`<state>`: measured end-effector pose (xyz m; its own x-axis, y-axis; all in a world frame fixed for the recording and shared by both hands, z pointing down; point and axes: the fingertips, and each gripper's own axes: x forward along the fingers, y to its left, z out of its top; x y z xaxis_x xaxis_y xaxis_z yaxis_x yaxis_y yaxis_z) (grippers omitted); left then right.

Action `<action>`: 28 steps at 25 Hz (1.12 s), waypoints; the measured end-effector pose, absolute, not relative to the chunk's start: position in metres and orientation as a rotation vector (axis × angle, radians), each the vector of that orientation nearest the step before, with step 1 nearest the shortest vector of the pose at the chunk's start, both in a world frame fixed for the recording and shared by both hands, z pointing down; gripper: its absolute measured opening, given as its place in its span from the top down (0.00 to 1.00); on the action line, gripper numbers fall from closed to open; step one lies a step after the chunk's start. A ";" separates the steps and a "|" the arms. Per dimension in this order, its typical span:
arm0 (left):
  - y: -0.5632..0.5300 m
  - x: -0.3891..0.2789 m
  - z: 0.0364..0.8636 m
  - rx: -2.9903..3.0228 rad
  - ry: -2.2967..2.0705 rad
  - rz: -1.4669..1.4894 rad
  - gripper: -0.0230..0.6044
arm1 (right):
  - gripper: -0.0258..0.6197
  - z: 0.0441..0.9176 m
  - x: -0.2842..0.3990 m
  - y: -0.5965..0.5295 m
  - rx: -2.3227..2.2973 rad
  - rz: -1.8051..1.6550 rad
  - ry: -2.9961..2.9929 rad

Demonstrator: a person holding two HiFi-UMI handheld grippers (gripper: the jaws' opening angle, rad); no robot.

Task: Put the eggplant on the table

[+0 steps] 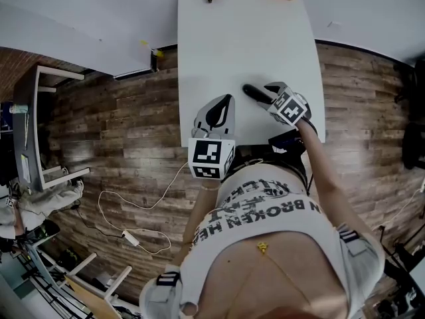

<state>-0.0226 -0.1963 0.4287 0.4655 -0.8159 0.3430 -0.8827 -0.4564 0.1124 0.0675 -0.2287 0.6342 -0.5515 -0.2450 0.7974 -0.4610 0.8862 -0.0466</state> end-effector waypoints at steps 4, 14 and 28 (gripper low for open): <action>-0.196 -0.022 0.429 2.446 -1.448 0.352 0.95 | 0.61 0.629 0.070 -0.229 0.518 0.305 -2.180; -0.195 -0.012 0.428 2.473 -1.414 0.345 0.95 | 0.86 0.568 0.079 -0.239 0.616 0.126 -2.259; -0.196 0.006 0.416 2.522 -1.346 0.293 0.95 | 0.95 0.474 0.069 -0.211 0.787 0.089 -2.529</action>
